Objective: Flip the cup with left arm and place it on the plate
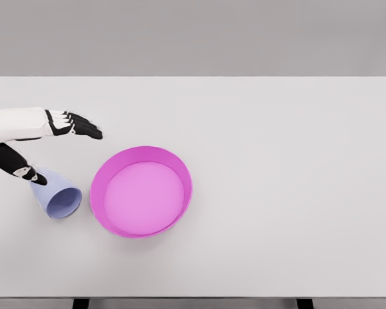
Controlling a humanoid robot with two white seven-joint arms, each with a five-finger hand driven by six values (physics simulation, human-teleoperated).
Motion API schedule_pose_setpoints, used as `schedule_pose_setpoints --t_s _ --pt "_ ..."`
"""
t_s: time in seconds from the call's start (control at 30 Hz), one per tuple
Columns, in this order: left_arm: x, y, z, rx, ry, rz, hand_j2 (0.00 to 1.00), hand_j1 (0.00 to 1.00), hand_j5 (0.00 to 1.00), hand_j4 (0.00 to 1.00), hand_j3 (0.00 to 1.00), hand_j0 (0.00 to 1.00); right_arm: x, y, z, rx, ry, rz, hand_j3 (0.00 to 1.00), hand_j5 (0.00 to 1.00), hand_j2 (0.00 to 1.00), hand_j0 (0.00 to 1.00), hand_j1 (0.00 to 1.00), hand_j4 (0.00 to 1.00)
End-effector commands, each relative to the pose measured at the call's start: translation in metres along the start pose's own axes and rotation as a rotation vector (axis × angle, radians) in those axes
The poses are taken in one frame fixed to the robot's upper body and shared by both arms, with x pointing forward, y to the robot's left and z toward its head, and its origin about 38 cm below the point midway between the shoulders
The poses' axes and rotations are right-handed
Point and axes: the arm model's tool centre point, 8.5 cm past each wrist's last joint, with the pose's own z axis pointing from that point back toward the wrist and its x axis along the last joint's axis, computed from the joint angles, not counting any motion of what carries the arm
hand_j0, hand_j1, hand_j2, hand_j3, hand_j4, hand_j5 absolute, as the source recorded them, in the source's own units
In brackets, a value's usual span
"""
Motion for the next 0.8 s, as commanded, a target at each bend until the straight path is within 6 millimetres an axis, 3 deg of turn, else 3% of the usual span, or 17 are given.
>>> schedule_pose_setpoints --t_s 0.0,0.27,0.4,0.47,0.63,0.77 --pt "-0.003 -0.006 0.007 -0.012 0.024 0.019 1.0 1.0 1.0 1.0 1.0 1.0 0.0 0.0 0.0 0.0 0.002 0.005 1.0 1.0 1.0 1.0 1.0 1.0" --pt "-0.044 -0.042 0.028 -0.078 0.175 0.071 1.0 1.0 1.0 1.0 1.0 1.0 -0.005 0.0 0.0 0.0 0.01 0.0 1.0 1.0 1.0 1.0 1.0 1.0" --pt "-0.059 -0.04 0.036 -0.077 0.235 0.052 1.0 1.0 1.0 1.0 1.0 1.0 -0.005 0.0 0.0 0.0 0.012 -0.001 1.0 1.0 1.0 1.0 1.0 1.0" --pt "-0.064 -0.045 0.022 -0.07 0.208 0.068 1.0 1.0 1.0 1.0 1.0 1.0 -0.005 0.0 0.0 0.0 0.012 -0.001 1.0 1.0 1.0 1.0 1.0 1.0" --pt "-0.075 -0.076 0.011 -0.119 0.212 0.111 1.0 1.0 1.0 1.0 1.0 1.0 -0.005 0.0 0.0 0.0 0.01 -0.003 1.0 1.0 1.0 1.0 1.0 1.0" --pt "-0.077 -0.079 0.009 -0.125 0.214 0.11 1.0 1.0 1.0 1.0 1.0 1.0 -0.005 0.0 0.0 0.0 0.01 -0.003 1.0 1.0 1.0 1.0 1.0 1.0"
